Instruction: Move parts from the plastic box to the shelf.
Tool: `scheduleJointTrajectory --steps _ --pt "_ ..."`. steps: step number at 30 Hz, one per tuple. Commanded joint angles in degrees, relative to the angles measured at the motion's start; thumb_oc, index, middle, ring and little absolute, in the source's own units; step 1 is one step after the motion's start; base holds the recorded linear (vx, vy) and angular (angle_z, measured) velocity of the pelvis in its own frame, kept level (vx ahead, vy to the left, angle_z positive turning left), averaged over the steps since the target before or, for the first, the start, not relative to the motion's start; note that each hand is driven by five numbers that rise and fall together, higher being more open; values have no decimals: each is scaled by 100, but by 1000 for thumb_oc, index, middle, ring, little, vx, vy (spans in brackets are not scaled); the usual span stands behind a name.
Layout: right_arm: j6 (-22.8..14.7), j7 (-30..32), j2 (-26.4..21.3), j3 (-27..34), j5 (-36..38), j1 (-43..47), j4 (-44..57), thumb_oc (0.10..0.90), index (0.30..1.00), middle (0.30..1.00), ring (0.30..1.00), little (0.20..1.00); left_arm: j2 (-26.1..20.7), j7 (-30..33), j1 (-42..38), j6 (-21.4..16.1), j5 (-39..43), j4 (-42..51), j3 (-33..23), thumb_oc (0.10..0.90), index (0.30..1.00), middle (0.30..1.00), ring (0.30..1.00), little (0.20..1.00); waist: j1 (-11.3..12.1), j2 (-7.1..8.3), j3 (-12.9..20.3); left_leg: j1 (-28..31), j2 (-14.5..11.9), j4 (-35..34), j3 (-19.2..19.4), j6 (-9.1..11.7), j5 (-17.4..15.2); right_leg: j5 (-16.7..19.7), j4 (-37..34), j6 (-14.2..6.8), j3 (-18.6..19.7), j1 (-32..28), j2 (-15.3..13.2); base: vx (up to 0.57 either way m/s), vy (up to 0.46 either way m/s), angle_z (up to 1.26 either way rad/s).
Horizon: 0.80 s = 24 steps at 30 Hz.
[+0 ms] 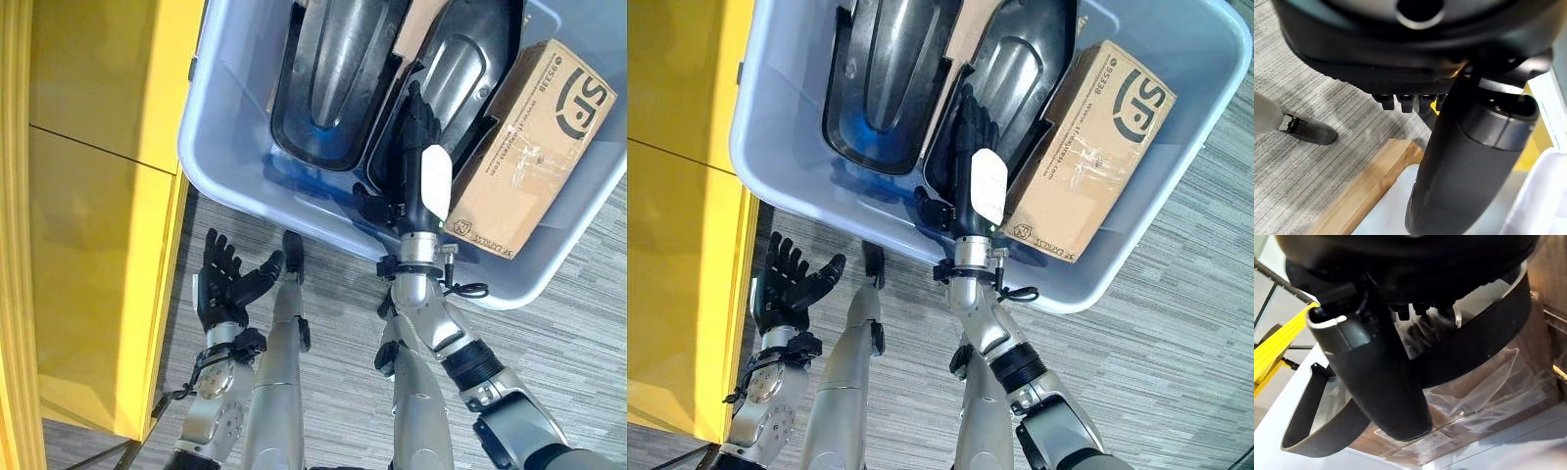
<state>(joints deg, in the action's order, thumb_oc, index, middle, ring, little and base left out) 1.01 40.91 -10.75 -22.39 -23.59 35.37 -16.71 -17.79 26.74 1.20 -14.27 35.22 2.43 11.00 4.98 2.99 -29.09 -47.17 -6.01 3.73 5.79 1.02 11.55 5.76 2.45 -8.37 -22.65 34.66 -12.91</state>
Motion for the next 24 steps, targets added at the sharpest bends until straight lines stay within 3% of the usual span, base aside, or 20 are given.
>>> scheduleJointTrajectory --steps 1,14,15,17,24 --pt "465 208 -291 267 27 240 -976 900 1000 1000 1000 1000 -388 -70 311 -479 -174 723 -78 900 1000 1000 1000 1000 131 -193 -71 -283 171 361 61 189 -624 -609 -8 -184 685 -584 42 0 0 0" --pt "639 516 -522 491 32 594 -1798 900 1000 1000 1000 1000 -435 -251 206 -524 -46 622 -46 900 1000 1000 1000 1000 165 -298 -71 -452 183 402 69 180 -628 -666 236 -159 709 -271 53 0 0 0" --pt "710 545 -576 459 -103 589 -1840 790 846 846 846 846 -442 -255 199 -529 -48 621 -52 900 1000 1000 1000 1000 164 -300 -71 -455 181 404 69 178 -630 -668 248 -159 718 -257 64 0 0 0" --pt "813 547 -600 430 -209 581 -1979 406 308 308 308 308 -428 -270 172 -519 -45 599 -49 900 1000 1000 1000 1000 164 -305 -71 -457 175 414 67 178 -630 -681 272 -156 728 -250 71 0 0 0" --pt "909 473 -561 327 -379 437 -2278 400 300 300 300 300 -435 -391 156 -526 -3 577 -73 900 1000 1000 1000 1000 162 -304 -71 -360 164 456 64 181 -642 -730 324 -148 717 -332 77 0 0 0"
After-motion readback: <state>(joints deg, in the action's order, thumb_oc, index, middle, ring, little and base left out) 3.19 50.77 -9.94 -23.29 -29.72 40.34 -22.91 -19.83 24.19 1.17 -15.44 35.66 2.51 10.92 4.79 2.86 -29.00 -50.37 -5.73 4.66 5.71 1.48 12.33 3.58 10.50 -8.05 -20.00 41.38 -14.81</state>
